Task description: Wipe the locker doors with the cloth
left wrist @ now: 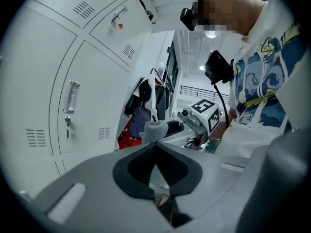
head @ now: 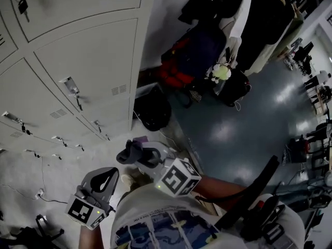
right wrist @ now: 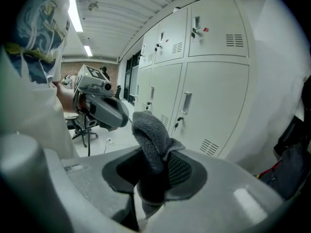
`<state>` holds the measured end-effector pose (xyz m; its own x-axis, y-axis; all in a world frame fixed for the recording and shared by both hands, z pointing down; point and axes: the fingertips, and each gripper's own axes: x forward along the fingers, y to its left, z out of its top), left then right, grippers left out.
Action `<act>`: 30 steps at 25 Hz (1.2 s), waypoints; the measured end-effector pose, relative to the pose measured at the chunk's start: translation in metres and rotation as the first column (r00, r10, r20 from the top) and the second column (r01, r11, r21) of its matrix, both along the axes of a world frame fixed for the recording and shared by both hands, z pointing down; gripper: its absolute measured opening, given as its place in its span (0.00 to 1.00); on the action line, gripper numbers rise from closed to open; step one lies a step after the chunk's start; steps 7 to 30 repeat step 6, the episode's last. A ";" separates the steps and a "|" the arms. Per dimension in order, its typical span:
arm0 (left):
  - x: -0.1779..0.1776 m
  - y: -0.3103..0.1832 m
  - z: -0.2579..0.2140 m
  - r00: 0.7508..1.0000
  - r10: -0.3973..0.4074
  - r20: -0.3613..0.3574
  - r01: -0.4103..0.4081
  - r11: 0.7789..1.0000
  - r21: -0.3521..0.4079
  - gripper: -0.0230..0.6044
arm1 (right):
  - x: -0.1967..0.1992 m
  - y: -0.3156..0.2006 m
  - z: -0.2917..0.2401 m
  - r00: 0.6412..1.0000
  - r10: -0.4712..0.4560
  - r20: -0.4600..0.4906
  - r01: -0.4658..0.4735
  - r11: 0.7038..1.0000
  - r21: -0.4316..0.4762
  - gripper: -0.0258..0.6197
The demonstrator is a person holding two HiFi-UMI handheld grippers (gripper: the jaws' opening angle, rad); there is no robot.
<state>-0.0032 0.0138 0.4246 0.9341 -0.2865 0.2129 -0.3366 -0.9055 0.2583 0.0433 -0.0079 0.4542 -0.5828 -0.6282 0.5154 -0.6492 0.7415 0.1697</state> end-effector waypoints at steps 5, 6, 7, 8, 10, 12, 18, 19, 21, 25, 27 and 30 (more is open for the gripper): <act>-0.010 0.028 0.035 0.995 0.097 0.002 -0.097 0.995 -0.034 0.04 | -0.016 0.037 0.021 0.998 0.058 -0.030 -0.059 0.997 -0.049 0.21; -0.011 0.035 0.042 0.993 0.122 0.006 -0.122 0.992 -0.028 0.04 | -0.017 0.044 0.025 0.997 0.073 -0.037 -0.075 0.995 -0.060 0.21; -0.011 0.035 0.042 0.993 0.122 0.006 -0.122 0.992 -0.028 0.04 | -0.017 0.044 0.025 0.997 0.073 -0.037 -0.075 0.995 -0.060 0.21; -0.011 0.035 0.042 0.993 0.122 0.006 -0.122 0.992 -0.028 0.04 | -0.017 0.044 0.025 0.997 0.073 -0.037 -0.075 0.995 -0.060 0.21; -0.011 0.035 0.042 0.993 0.122 0.006 -0.122 0.992 -0.028 0.04 | -0.017 0.044 0.025 0.997 0.073 -0.037 -0.075 0.995 -0.060 0.21; -0.011 0.035 0.042 0.993 0.122 0.006 -0.122 0.992 -0.028 0.04 | -0.017 0.044 0.025 0.997 0.073 -0.037 -0.075 0.995 -0.060 0.21; -0.011 0.035 0.042 0.993 0.122 0.006 -0.122 0.992 -0.028 0.04 | -0.017 0.044 0.025 0.997 0.073 -0.037 -0.075 0.995 -0.060 0.21; -0.011 0.035 0.042 0.993 0.122 0.006 -0.122 0.992 -0.028 0.04 | -0.017 0.044 0.025 0.997 0.073 -0.037 -0.075 0.995 -0.060 0.21; -0.011 0.035 0.042 0.993 0.122 0.006 -0.122 0.992 -0.028 0.04 | -0.017 0.044 0.025 0.997 0.073 -0.037 -0.075 0.995 -0.060 0.21; -0.011 0.035 0.042 0.993 0.122 0.006 -0.122 0.992 -0.028 0.04 | -0.017 0.044 0.025 0.997 0.073 -0.037 -0.075 0.995 -0.060 0.21; -0.011 0.035 0.042 0.993 0.122 0.006 -0.122 0.992 -0.028 0.04 | -0.017 0.044 0.025 0.997 0.073 -0.037 -0.075 0.995 -0.060 0.21; -0.011 0.035 0.042 0.993 0.122 0.006 -0.122 0.992 -0.028 0.04 | -0.017 0.044 0.025 0.997 0.073 -0.037 -0.075 0.995 -0.060 0.21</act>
